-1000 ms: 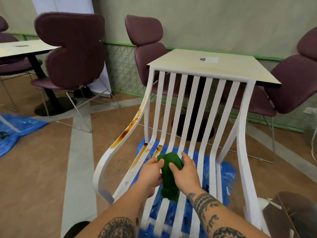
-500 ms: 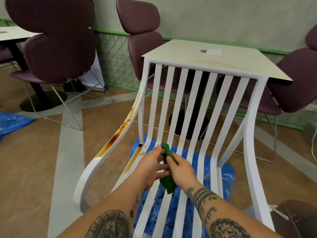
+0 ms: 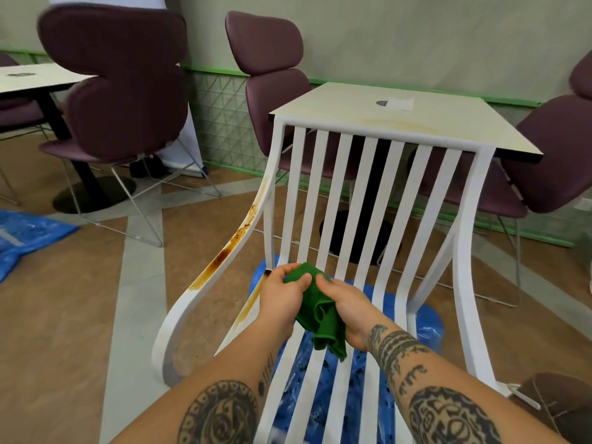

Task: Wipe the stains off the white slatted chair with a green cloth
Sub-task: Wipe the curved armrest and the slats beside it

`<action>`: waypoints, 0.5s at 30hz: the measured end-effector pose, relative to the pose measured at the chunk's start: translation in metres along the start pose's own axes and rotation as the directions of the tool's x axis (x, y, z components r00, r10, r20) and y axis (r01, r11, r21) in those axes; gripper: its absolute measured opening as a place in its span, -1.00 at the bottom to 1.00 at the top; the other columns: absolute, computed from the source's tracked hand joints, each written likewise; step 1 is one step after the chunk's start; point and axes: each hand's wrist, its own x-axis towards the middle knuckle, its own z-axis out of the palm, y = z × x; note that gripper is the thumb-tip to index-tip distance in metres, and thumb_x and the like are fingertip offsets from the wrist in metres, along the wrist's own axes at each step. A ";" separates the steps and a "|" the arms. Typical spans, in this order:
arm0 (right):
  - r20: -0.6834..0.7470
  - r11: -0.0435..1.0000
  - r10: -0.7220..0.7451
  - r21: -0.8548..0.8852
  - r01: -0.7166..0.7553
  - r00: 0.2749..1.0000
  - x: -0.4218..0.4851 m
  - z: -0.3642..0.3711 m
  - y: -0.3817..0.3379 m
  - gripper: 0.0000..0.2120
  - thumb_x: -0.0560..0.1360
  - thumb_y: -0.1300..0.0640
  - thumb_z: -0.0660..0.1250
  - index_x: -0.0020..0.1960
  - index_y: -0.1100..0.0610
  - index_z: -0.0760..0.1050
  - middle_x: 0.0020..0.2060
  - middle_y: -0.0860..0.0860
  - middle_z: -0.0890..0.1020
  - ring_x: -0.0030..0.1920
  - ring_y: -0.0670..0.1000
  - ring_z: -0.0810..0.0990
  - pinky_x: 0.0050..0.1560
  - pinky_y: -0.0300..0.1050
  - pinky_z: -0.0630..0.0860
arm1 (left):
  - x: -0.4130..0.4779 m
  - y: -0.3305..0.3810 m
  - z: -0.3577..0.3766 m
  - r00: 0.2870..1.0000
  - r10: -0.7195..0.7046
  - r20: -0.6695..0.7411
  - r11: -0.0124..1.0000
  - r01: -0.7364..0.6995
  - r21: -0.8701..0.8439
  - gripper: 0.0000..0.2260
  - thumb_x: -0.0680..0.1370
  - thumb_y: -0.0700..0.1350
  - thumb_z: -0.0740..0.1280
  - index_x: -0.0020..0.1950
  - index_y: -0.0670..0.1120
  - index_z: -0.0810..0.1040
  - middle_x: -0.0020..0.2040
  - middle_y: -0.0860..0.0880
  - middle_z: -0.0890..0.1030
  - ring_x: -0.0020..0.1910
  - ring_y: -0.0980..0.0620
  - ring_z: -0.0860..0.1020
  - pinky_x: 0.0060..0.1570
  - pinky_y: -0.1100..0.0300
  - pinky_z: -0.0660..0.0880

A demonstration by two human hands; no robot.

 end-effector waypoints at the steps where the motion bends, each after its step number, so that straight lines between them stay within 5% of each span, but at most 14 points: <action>1: -0.028 1.000 -0.021 -0.016 0.021 0.999 0.000 -0.002 0.006 -0.67 0.64 -0.01 0.29 0.30 0.16 0.55 0.03 0.18 0.73 0.03 0.22 0.72 0.07 0.16 0.65 | -0.002 -0.005 0.001 1.000 -0.022 0.008 1.000 0.022 -0.019 -0.81 0.55 -0.22 0.45 0.13 -0.02 0.61 0.03 -0.10 0.71 0.00 -0.11 0.70 0.03 -0.07 0.66; 9: -0.118 0.975 0.064 0.220 -0.037 0.991 0.015 -0.019 0.056 -0.71 0.67 0.01 0.23 0.26 0.14 0.56 0.02 0.23 0.72 0.02 0.28 0.71 -0.02 0.18 0.64 | -0.003 -0.067 -0.004 0.977 -0.213 -0.014 0.975 0.214 0.053 -0.90 0.58 -0.15 0.42 0.08 -0.10 0.64 -0.03 -0.11 0.73 -0.08 -0.06 0.71 -0.15 0.05 0.66; 15: -0.106 0.955 0.148 0.272 -0.114 0.983 0.049 -0.024 0.072 -0.60 0.64 -0.14 0.22 0.24 0.12 0.61 0.09 0.25 0.70 0.11 0.29 0.66 0.17 0.23 0.59 | 0.031 -0.082 -0.007 0.977 -0.113 -0.182 0.914 0.174 0.367 -0.54 0.21 0.23 0.58 -0.04 0.10 0.51 0.10 0.01 0.56 0.01 0.00 0.59 0.03 0.03 0.61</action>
